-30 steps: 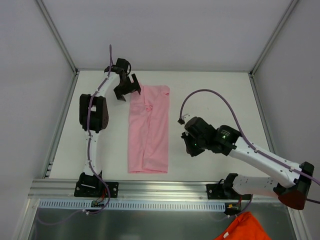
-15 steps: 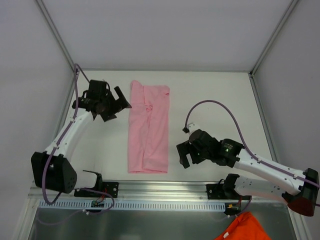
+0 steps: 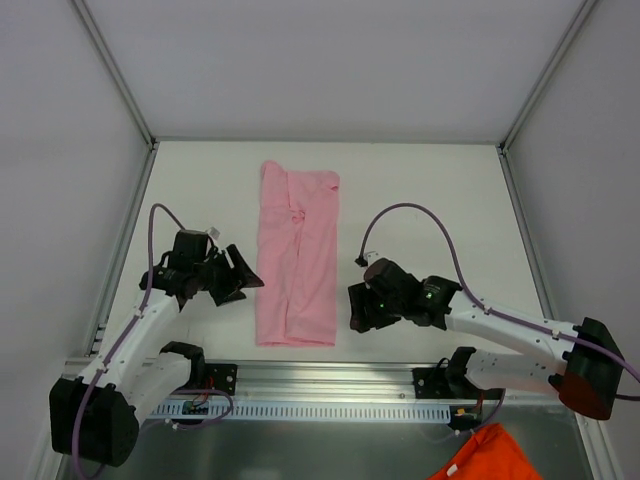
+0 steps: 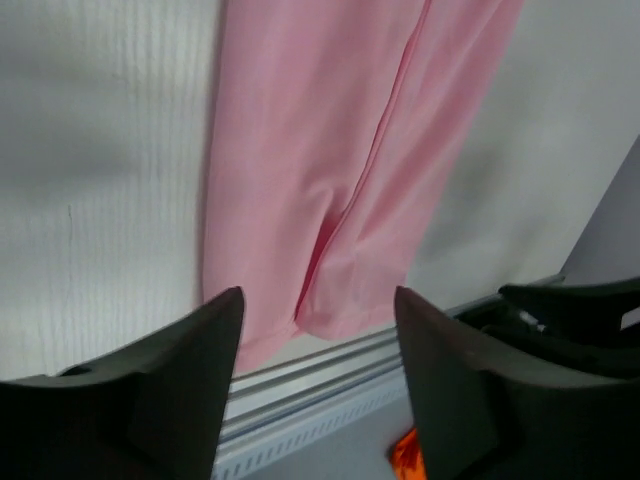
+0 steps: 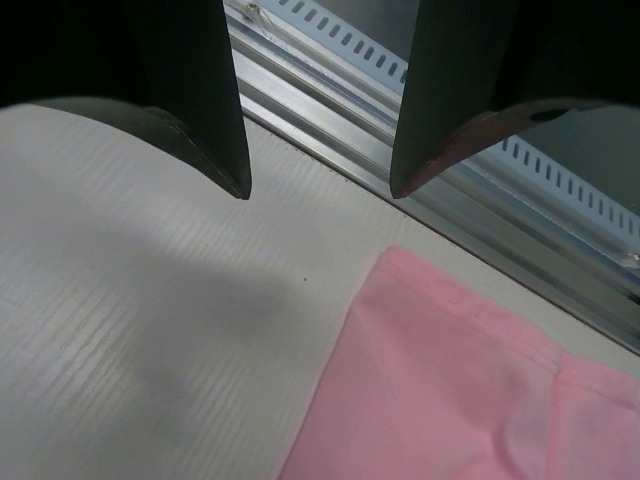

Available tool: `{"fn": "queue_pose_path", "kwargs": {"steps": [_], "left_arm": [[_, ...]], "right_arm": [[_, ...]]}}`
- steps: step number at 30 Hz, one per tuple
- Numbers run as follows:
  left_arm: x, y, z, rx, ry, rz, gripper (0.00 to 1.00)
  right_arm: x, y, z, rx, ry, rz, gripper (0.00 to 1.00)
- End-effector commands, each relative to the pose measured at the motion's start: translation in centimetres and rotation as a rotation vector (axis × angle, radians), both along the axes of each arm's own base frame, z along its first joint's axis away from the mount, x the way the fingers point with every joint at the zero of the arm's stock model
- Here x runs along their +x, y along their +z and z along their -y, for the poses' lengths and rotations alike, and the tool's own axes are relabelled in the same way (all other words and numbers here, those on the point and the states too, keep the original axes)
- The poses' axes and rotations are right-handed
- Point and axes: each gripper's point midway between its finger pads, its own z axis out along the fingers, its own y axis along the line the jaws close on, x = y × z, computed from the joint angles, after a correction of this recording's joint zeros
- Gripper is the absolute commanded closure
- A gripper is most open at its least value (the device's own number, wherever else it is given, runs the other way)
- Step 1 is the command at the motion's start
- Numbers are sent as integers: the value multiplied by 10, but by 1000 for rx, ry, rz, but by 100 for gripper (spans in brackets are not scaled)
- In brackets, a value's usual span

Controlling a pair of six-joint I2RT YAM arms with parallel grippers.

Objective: Fold and stack the t-shirts
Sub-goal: Rotate the tshirt 90 degrees, then grab the bottom of the folded rectangular tshirt with both arms

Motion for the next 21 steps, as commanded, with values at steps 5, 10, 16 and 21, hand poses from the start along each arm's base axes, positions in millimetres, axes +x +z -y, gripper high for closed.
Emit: {"fn": "queue_pose_path", "kwargs": {"steps": [5,10,16,21], "left_arm": [[-20,-17,31,-196,-111,-53,21],[-31,-32,34,-226,-142,-94,23],[-43,-26,34,-252,-105,-120,32],[-59,-30,27,-226,-64,-144,32]], "right_arm": [[13,15,-31,123,-5,-42,27],[20,16,-44,169,-15,-57,25],[27,7,-57,240,-59,-117,29],[20,-6,-57,258,-108,-183,30]]}}
